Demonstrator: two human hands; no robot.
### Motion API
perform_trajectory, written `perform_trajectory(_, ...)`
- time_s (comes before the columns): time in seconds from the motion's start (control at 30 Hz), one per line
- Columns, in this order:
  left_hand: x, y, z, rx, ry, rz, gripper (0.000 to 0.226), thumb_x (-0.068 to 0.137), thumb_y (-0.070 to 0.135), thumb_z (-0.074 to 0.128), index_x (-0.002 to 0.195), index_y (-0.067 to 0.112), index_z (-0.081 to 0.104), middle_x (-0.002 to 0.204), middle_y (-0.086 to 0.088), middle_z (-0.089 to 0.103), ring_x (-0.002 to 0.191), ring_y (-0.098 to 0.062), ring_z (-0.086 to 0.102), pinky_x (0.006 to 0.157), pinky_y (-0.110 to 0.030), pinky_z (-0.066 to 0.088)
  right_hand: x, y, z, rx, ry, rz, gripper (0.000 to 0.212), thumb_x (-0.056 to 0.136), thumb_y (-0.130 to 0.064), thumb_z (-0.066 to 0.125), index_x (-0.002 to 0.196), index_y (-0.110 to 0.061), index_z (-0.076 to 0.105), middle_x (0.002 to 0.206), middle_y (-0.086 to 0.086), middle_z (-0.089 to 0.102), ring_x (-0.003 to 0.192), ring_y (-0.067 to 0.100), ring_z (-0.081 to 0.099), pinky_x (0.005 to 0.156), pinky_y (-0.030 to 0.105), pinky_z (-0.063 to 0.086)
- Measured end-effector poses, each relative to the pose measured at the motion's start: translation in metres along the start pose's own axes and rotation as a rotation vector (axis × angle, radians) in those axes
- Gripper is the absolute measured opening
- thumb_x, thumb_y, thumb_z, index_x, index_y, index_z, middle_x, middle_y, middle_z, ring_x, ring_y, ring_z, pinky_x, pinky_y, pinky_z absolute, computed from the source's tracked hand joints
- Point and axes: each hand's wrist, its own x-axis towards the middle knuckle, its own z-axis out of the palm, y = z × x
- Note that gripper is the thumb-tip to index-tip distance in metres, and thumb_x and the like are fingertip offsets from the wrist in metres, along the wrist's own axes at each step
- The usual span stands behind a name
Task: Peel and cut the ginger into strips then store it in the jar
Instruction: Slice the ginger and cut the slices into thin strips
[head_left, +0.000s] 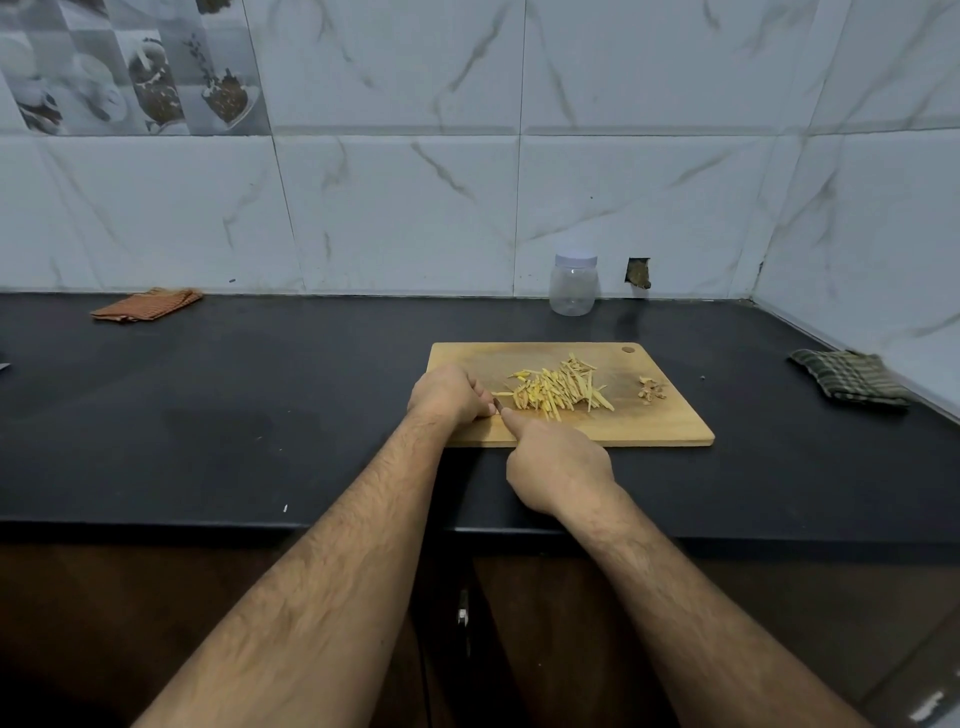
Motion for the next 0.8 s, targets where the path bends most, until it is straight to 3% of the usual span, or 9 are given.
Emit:
perform_trajectory(0.1, 0.001, 0.000, -0.001, -0.001, 0.004, -0.005, 0.014, 0.087, 0.028, 0.073, 0.074, 0.024, 0.068, 0.088, 0.015, 0.069, 0.094, -0.008, 0.063, 0.079, -0.023, 0.047, 0.001, -0.008, 0.001, -0.077, 0.005, 0.001, 0.074, 0.096, -0.008, 0.044, 0.156, -0.042, 0.019, 0.132, 0.003, 0.059, 0.118, 0.025, 0.057, 0.085, 0.037, 0.048)
perform_trajectory(0.2, 0.001, 0.001, 0.000, 0.024, 0.002, -0.021, 0.007, 0.087, 0.030, 0.074, 0.090, 0.024, 0.076, 0.102, 0.012, 0.072, 0.104, -0.010, 0.063, 0.092, -0.028, 0.051, -0.001, -0.009, -0.001, -0.081, -0.022, 0.012, 0.075, 0.095, -0.008, 0.045, 0.156, -0.043, 0.018, 0.134, 0.004, 0.058, 0.118, 0.026, 0.057, 0.084, 0.038, 0.048)
perform_trajectory(0.4, 0.003, 0.003, -0.002, 0.074, -0.041, -0.036, 0.026, 0.088, 0.032, 0.074, 0.111, 0.021, 0.075, 0.117, 0.008, 0.070, 0.117, -0.014, 0.059, 0.102, -0.036, 0.049, -0.019, 0.004, -0.004, -0.036, -0.018, 0.014, 0.071, 0.096, -0.011, 0.042, 0.157, -0.041, 0.019, 0.140, 0.004, 0.055, 0.123, 0.026, 0.053, 0.091, 0.039, 0.048)
perform_trajectory(0.6, 0.005, 0.008, -0.002, 0.081, -0.036, -0.117, 0.037, 0.080, 0.037, 0.081, 0.109, 0.016, 0.071, 0.112, 0.002, 0.071, 0.110, -0.017, 0.063, 0.095, -0.033, 0.053, -0.011, -0.001, 0.001, 0.025, 0.039, 0.017, 0.069, 0.097, -0.012, 0.041, 0.156, -0.042, 0.022, 0.134, 0.003, 0.059, 0.120, 0.025, 0.056, 0.090, 0.037, 0.047)
perform_trajectory(0.8, 0.009, 0.008, -0.003, 0.108, -0.052, -0.117, 0.038, 0.082, 0.038, 0.079, 0.111, 0.017, 0.071, 0.115, 0.004, 0.070, 0.112, -0.016, 0.062, 0.099, -0.033, 0.051, -0.005, 0.000, 0.002, 0.005, 0.024, -0.003, 0.070, 0.096, -0.011, 0.041, 0.155, -0.042, 0.022, 0.135, 0.002, 0.059, 0.121, 0.024, 0.055, 0.089, 0.037, 0.047)
